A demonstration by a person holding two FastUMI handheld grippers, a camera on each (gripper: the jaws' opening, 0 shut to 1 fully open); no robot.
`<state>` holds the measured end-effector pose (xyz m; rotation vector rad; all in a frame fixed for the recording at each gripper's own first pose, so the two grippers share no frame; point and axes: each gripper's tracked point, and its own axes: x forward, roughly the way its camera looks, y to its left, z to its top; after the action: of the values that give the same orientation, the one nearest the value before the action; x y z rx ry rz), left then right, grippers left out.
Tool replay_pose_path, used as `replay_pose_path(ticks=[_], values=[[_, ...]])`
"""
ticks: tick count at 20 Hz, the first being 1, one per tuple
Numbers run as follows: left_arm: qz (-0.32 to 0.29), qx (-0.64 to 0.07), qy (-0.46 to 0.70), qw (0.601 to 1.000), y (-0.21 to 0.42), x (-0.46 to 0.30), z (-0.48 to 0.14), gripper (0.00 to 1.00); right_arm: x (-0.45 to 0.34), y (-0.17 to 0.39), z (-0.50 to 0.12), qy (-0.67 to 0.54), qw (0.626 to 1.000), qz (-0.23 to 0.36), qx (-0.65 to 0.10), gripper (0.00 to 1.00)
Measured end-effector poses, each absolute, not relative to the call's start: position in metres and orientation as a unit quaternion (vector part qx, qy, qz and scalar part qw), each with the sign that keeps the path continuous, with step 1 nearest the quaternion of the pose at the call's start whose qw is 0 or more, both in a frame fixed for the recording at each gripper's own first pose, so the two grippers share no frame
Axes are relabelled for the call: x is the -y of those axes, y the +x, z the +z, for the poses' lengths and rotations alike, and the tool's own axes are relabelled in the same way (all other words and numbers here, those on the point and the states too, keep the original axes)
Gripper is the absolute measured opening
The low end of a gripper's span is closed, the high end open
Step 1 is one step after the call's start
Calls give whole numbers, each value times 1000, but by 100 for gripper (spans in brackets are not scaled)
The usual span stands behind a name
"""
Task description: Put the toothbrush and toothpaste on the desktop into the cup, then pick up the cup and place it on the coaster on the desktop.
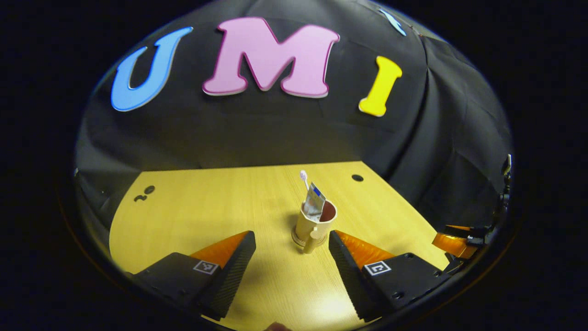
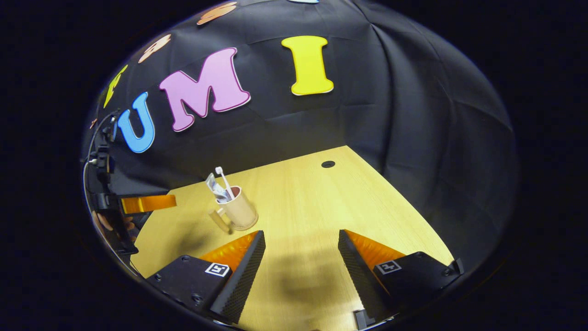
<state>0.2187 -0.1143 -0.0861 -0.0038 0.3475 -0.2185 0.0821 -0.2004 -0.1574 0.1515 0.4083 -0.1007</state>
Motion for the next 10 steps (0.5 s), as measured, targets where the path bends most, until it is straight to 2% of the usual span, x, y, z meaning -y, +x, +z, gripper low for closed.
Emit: replay_pose_path(ticks=[2,5,10], values=[[-91,-141,7,986,189,93,-69,99,183,71,-142,71,977,-42,-196,98],[-34,-101,29,994,143,50,-53,99,157,53,-123,66,979,-34,-187,98],[9,-43,16,999,66,10,-35,99,114,4,-105,41,979,-15,-197,98]])
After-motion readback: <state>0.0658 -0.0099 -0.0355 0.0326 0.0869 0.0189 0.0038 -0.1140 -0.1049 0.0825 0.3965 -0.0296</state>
